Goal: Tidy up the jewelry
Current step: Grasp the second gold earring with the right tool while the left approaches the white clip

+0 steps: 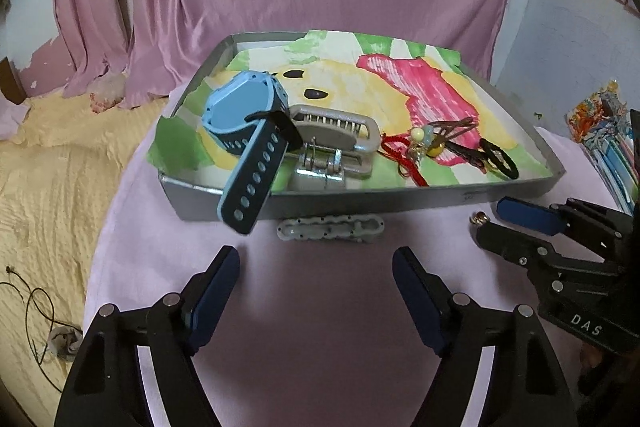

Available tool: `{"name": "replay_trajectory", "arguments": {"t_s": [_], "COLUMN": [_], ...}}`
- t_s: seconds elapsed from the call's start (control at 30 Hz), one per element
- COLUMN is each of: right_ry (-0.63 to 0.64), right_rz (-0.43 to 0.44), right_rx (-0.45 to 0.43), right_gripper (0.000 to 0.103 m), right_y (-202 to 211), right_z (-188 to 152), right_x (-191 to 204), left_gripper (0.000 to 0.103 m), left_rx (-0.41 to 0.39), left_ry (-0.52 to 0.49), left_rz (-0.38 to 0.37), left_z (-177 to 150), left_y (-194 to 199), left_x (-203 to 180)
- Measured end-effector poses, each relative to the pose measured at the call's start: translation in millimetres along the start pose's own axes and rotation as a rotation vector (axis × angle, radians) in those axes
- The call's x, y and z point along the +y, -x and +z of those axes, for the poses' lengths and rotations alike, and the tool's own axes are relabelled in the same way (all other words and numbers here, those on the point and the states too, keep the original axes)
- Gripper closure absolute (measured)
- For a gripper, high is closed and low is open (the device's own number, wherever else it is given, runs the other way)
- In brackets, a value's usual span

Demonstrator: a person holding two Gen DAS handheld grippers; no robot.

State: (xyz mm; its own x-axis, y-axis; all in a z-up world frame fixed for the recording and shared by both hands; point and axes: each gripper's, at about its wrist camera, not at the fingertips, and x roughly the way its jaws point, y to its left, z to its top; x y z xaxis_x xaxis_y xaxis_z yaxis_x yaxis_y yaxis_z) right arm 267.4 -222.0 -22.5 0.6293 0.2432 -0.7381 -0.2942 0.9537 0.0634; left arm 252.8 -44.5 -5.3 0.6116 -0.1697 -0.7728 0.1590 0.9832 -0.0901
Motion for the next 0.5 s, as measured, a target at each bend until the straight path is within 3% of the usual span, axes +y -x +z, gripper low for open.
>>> {"name": "replay_trajectory", "arguments": {"t_s": [0.3,0.5], "right_ry": [0.012,0.017], "right_rz": [0.022,0.031], "right_rx": [0.022,0.025], "right_gripper": [0.077,0.084], "right_y": [-8.1,-9.7], "right_z": [3.7,4.5], "right_x": [0.1,0.9], "left_gripper": [0.029,0.034], "left_rx": [0.006,0.008], "left_ry": [-0.004,-0.016], "left_rz": [0.009,0.026], "left_z": [8.0,12.2], "left_y": [-8.8,-12.5], "left_x": [-4.3,-9.2]}}
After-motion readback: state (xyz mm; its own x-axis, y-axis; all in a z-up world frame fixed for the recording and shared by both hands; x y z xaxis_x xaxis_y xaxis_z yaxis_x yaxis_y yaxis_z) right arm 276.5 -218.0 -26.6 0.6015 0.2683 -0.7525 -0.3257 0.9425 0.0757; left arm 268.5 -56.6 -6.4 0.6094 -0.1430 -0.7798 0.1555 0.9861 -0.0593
